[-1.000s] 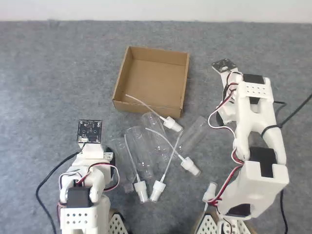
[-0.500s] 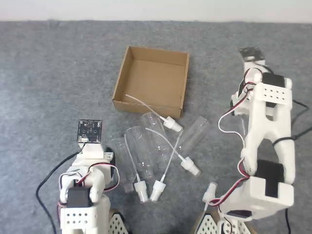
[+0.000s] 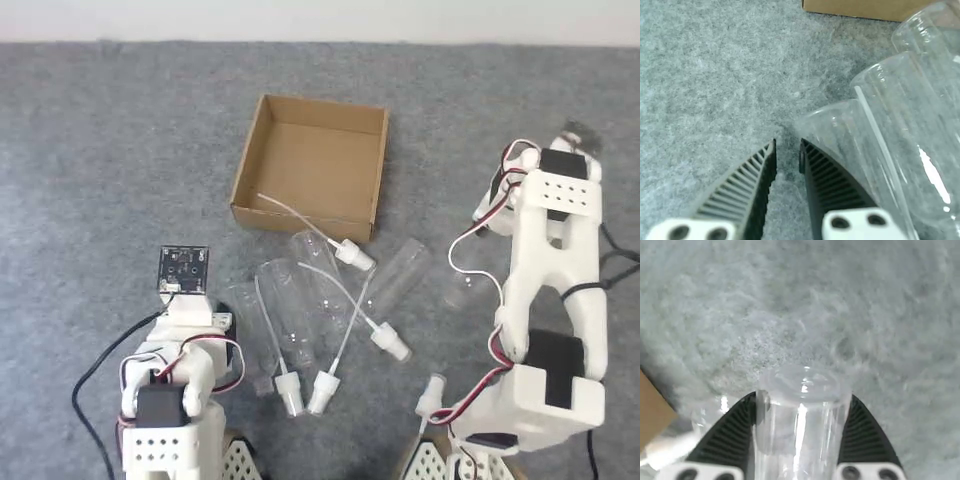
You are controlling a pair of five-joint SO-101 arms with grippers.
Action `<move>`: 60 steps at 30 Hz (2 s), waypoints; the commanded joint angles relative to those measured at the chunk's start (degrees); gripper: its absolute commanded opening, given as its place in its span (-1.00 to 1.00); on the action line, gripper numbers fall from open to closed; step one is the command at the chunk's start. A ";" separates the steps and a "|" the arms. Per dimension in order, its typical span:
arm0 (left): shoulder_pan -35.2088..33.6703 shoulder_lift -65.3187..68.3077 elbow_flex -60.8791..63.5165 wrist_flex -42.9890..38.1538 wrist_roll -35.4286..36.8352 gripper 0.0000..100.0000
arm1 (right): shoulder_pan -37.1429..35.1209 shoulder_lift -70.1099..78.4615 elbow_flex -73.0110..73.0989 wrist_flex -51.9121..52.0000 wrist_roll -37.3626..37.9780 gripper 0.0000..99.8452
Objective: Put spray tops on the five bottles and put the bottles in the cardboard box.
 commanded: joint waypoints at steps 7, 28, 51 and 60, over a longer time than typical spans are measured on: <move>0.26 -0.97 -1.10 0.18 -0.44 -0.85 | 2.95 -4.18 -3.16 4.79 -13.89 -0.89; 0.26 -0.97 -1.10 0.18 -0.44 -0.85 | 13.93 -4.09 9.05 -10.33 -22.33 -0.88; 0.26 -0.97 -1.10 0.18 -0.44 -0.85 | 13.41 -5.93 12.75 -14.99 -21.80 -0.34; 0.26 -0.97 -1.10 0.18 -0.44 -0.85 | 8.92 -16.13 9.41 -5.93 -17.41 -0.34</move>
